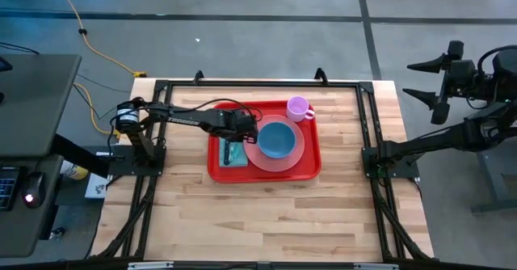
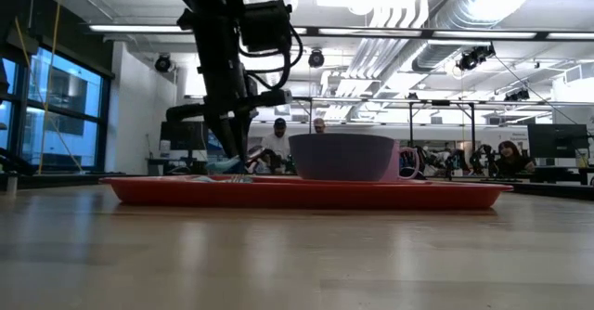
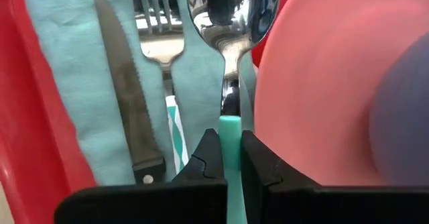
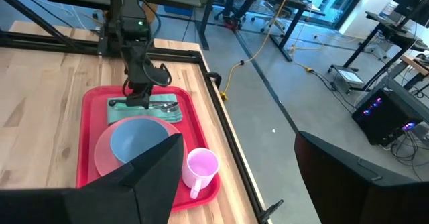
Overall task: Set up tray
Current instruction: Put the spoon on the blue towel on the tray
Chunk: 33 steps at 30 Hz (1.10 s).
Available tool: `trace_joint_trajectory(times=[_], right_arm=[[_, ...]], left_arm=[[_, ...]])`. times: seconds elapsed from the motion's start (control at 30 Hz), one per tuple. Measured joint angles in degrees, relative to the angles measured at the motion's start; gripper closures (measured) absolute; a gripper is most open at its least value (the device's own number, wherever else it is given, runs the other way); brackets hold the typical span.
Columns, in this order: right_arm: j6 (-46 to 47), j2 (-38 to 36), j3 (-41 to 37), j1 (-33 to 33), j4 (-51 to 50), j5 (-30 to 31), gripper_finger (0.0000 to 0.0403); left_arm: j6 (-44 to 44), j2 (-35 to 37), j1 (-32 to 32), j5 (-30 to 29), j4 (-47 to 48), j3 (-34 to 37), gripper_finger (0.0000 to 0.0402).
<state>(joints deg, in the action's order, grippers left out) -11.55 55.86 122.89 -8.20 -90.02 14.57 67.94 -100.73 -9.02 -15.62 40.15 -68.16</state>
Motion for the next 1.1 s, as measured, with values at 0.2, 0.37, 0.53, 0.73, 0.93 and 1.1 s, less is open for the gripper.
trace_joint_trajectory(times=[0.2, 0.37, 0.53, 0.73, 0.93, 1.1], right_arm=[[-0.02, 0.00, 0.00, 0.01, 0.00, 0.00, 0.0137], [-0.39, 0.00, 0.00, 0.00, 0.00, 0.02, 0.0137], [-0.48, 0.00, 0.00, 0.01, 0.00, 0.02, 0.0137], [-0.48, -0.02, 0.00, 0.01, 0.00, 0.02, 0.0137], [-0.46, -0.02, 0.00, 0.00, 0.00, 0.02, 0.0137], [-0.46, -0.02, 0.00, 0.01, 0.00, 0.02, 0.0137]], left_arm=[[0.26, -0.13, 0.02, 0.04, 0.14, 0.00, 0.0364], [0.28, -0.53, 0.02, 0.41, -0.11, 0.04, 0.0364], [0.37, -1.98, 0.02, 1.26, -0.33, 0.14, 0.0364], [0.07, -3.16, 0.02, 1.45, -1.81, -0.05, 0.0364], [-0.22, -4.13, 0.04, 2.14, -1.90, 0.02, 0.0364], [-0.50, -4.13, 0.04, 2.64, -1.94, 0.09, 0.0329]])
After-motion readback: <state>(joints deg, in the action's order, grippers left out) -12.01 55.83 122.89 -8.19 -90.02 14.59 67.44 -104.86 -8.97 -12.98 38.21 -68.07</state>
